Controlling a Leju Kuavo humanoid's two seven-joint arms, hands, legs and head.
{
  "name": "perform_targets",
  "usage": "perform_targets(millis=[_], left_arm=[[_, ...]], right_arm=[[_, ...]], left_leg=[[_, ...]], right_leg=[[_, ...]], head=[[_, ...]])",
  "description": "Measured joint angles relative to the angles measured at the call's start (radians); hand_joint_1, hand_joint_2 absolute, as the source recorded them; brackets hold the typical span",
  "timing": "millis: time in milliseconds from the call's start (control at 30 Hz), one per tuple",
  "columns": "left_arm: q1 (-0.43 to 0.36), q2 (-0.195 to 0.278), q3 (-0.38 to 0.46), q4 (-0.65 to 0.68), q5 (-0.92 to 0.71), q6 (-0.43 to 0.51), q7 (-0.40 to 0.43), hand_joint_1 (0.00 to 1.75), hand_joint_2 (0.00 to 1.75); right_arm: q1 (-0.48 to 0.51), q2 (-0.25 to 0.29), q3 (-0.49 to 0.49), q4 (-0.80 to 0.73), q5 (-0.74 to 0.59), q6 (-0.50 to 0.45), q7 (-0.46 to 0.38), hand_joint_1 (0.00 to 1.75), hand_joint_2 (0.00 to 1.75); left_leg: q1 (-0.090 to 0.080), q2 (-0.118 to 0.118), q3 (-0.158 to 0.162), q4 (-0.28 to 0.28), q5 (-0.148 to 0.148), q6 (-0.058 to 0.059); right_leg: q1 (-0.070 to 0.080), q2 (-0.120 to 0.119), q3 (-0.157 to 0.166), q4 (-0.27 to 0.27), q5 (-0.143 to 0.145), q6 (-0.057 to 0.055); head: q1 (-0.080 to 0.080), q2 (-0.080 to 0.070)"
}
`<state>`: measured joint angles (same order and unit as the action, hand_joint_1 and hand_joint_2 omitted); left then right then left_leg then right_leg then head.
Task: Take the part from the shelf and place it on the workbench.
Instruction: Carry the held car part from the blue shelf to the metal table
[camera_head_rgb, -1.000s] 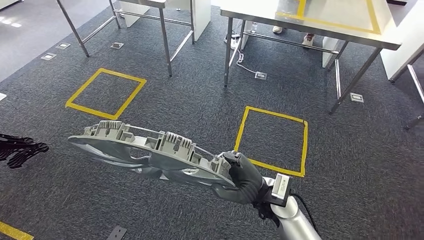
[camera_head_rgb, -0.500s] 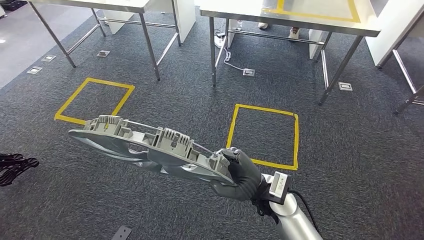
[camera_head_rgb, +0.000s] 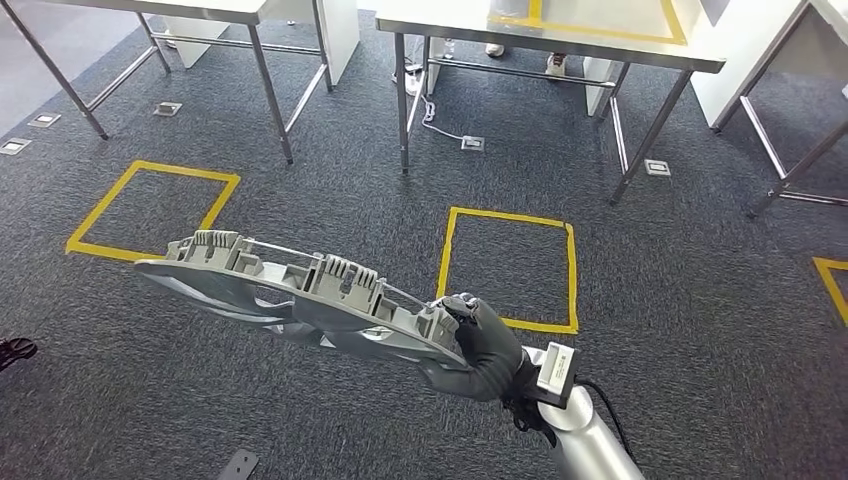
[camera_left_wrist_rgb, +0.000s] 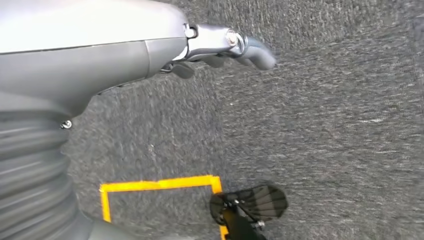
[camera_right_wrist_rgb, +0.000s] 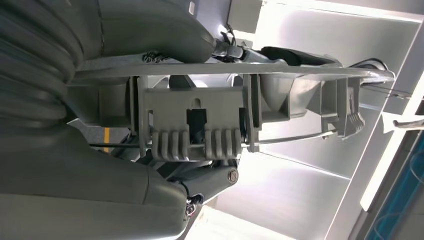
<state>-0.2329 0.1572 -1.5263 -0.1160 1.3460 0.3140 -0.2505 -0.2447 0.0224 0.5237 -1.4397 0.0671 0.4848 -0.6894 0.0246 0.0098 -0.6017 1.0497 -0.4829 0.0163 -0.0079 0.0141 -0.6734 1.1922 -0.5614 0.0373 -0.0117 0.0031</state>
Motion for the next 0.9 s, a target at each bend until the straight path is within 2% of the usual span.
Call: perform_targets(millis=[33,67,100,133,200,233,267,333,400,467,533,567,600,633,700,733,767,800,900], left_arm=[[0.000,0.000,0.000,0.000,-0.003,0.000,0.000,0.00,1.75],[0.000,0.000,0.000,0.000,-0.004,0.000,0.001,0.00,1.75],[0.000,0.000,0.000,0.000,-0.004,0.000,0.001,0.00,1.75],[-0.001,0.000,0.000,0.000,-0.005,0.000,0.001,0.00,1.75],[-0.005,-0.001,0.000,0.000,-0.005,0.000,0.001,0.00,1.75],[-0.009,-0.002,0.000,0.000,-0.005,0.000,0.001,0.00,1.75],[-0.011,-0.003,0.000,0.000,-0.004,0.000,0.002,0.00,1.75],[-0.013,-0.004,0.000,0.000,-0.002,0.000,0.005,0.00,1.75],[-0.015,-0.004,0.000,0.000,0.000,0.000,0.006,0.00,1.75],[-0.015,-0.003,0.001,0.000,0.004,0.000,0.006,0.00,1.75],[-0.011,-0.001,0.001,0.000,0.008,0.000,0.006,0.00,1.75],[-0.008,-0.001,0.001,0.000,0.011,0.000,0.005,0.00,1.75],[-0.005,0.000,0.001,0.000,0.014,0.000,0.004,0.00,1.75],[-0.001,0.001,0.001,0.000,0.017,0.000,0.002,0.00,1.75],[0.003,0.003,0.001,0.000,0.023,0.002,-0.004,0.00,1.75],[0.004,0.004,0.001,0.000,0.026,0.003,-0.005,0.00,1.75],[0.005,0.004,0.001,0.000,0.028,0.004,-0.006,0.00,1.75],[0.006,0.005,0.001,0.000,0.029,0.005,-0.007,0.00,1.75],[0.009,0.004,0.001,0.000,0.031,0.009,-0.004,0.00,1.75]], right_arm=[[0.001,0.000,0.000,0.000,0.001,-0.001,-0.001,1.75,1.75],[0.004,-0.001,0.000,0.000,0.003,-0.002,-0.001,1.75,1.75],[0.006,-0.001,0.000,0.000,0.005,-0.004,-0.002,1.75,1.75],[0.007,-0.001,0.000,0.000,0.007,-0.005,-0.002,1.75,1.75],[0.006,-0.001,0.000,0.000,0.010,-0.006,-0.002,1.75,1.75],[0.003,-0.001,0.000,0.000,0.011,-0.006,-0.002,1.75,1.75],[0.000,-0.001,0.000,0.000,0.012,-0.006,-0.001,1.75,1.75],[-0.008,0.000,0.000,0.000,0.012,-0.006,0.000,1.75,1.75],[-0.014,0.001,0.000,0.000,0.012,-0.007,0.001,1.75,1.75],[-0.022,0.003,0.000,0.000,0.012,-0.009,0.003,1.75,1.75],[-0.025,0.005,0.000,0.002,0.013,-0.016,0.006,1.75,1.75],[-0.024,0.006,0.000,0.004,0.013,-0.021,0.008,1.75,1.75],[-0.023,0.006,0.000,0.007,0.014,-0.027,0.011,1.75,1.75],[-0.021,0.006,0.000,0.010,0.015,-0.033,0.013,1.75,1.75],[-0.017,0.006,0.000,0.014,0.014,-0.043,0.015,1.75,1.75],[-0.017,0.006,0.000,0.014,0.013,-0.048,0.015,1.75,1.75],[-0.018,0.007,0.000,0.014,0.010,-0.052,0.016,1.75,1.75],[-0.019,0.007,0.000,0.014,0.005,-0.055,0.017,1.75,1.75],[-0.026,0.009,0.001,0.014,-0.008,-0.059,0.017,1.75,1.75]], left_leg=[[-0.002,0.009,0.002,0.000,-0.003,0.003],[-0.003,0.016,0.004,0.000,-0.005,0.004],[-0.005,0.021,0.007,0.000,-0.008,0.004],[-0.006,0.025,0.011,0.000,-0.011,0.003],[-0.006,0.030,0.020,0.000,-0.016,-0.001],[-0.008,0.031,0.023,0.000,-0.018,-0.005],[-0.008,0.032,0.024,-0.001,-0.019,-0.009],[-0.009,0.035,0.027,-0.007,-0.019,-0.020],[-0.009,0.032,0.030,-0.007,-0.025,-0.031],[-0.008,0.015,0.007,0.050,-0.057,-0.038],[-0.006,0.000,-0.060,0.175,-0.109,-0.044],[-0.006,-0.003,-0.093,0.230,-0.123,-0.047],[-0.005,-0.004,-0.113,0.256,-0.119,-0.050],[-0.005,-0.004,-0.115,0.243,-0.095,-0.051],[-0.001,-0.005,-0.067,0.122,-0.017,-0.052],[-0.001,-0.007,-0.039,0.059,0.008,-0.051],[-0.001,-0.010,-0.020,0.016,0.021,-0.047],[-0.002,-0.012,-0.012,-0.003,0.020,-0.041],[-0.004,-0.012,-0.010,-0.005,0.016,-0.020]], right_leg=[[0.000,-0.002,-0.037,0.066,-0.023,0.001],[0.000,-0.003,-0.066,0.112,-0.033,0.002],[0.000,-0.004,-0.077,0.122,-0.022,0.000],[0.000,-0.005,-0.067,0.094,0.006,-0.003],[0.005,-0.014,-0.003,-0.042,0.078,-0.016],[0.009,-0.021,0.026,-0.102,0.098,-0.022],[0.013,-0.026,0.045,-0.142,0.107,-0.028],[0.019,-0.027,0.051,-0.161,0.104,-0.035],[0.012,-0.023,0.060,-0.172,0.107,-0.044],[0.005,-0.019,0.072,-0.183,0.110,-0.055],[0.005,-0.015,0.077,-0.184,0.106,-0.062],[0.005,-0.012,0.079,-0.184,0.104,-0.063],[0.005,-0.008,0.081,-0.183,0.101,-0.063],[0.004,-0.004,0.084,-0.182,0.098,-0.061],[0.002,0.002,0.092,-0.176,0.088,-0.054],[0.003,0.005,0.093,-0.170,0.082,-0.048],[0.005,0.007,0.092,-0.166,0.078,-0.042],[0.007,0.009,0.091,-0.163,0.075,-0.037],[0.005,0.009,0.090,-0.161,0.070,-0.021]], head=[[0.002,0.000],[0.002,0.000],[0.003,0.000],[0.003,0.000],[0.004,0.000],[0.004,0.000],[0.005,0.000],[0.006,0.000],[0.006,0.000],[0.000,0.000],[-0.007,0.000],[-0.010,0.000],[-0.011,0.000],[-0.012,0.000],[-0.015,0.000],[-0.017,0.000],[-0.018,0.000],[-0.019,0.000],[-0.016,0.000]])
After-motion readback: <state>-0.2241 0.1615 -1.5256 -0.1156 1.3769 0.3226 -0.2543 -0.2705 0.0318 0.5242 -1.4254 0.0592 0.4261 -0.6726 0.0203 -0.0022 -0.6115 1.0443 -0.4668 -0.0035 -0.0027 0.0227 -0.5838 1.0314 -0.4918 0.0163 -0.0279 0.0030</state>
